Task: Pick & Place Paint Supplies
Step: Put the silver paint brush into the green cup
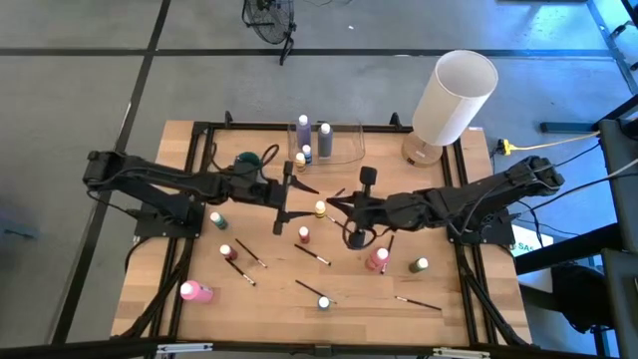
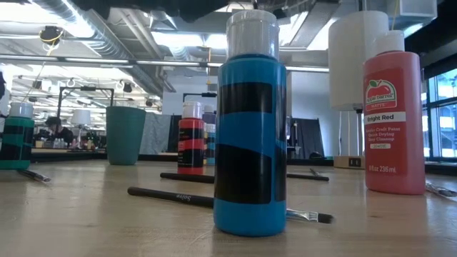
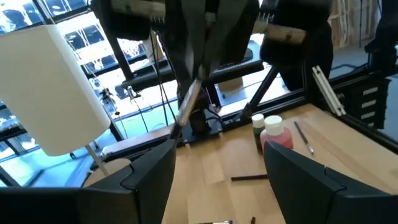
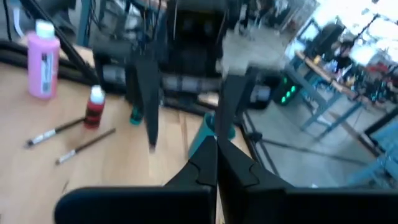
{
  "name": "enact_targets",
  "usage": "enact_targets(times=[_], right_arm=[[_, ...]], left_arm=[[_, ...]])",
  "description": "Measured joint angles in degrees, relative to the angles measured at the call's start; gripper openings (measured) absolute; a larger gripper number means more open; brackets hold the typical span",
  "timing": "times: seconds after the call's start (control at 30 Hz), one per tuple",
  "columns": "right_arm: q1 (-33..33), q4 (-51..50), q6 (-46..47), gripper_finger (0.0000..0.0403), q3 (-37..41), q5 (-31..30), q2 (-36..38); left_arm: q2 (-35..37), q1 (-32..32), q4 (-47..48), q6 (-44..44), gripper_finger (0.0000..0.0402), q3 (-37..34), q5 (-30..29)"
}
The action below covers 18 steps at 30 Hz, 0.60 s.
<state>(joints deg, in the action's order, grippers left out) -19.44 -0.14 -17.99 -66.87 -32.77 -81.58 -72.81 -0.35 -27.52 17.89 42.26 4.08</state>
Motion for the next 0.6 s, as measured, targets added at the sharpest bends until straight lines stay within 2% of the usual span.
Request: enact_targets(times=[0.23, 0.47, 0.6], right_arm=[[-0.3, 2.6, -1.3, 0.0, 0.0, 3.9, 0.0], [-0.3, 3.3, -1.1, 0.0, 0.0, 4.7, 0.0], [0.0, 3.6, -1.9, 0.0, 0.0, 4.7, 0.0]], left_arm=[[-3.3, 0.1, -7.0, 0.7, 0.0239, 0.0, -3.7], [-4.5, 0.1, -8.9, 2.9, 0.0239, 0.0, -2.5], [-6.2, 0.1, -13.6, 2.9, 0.0239, 0.0, -2.5]])
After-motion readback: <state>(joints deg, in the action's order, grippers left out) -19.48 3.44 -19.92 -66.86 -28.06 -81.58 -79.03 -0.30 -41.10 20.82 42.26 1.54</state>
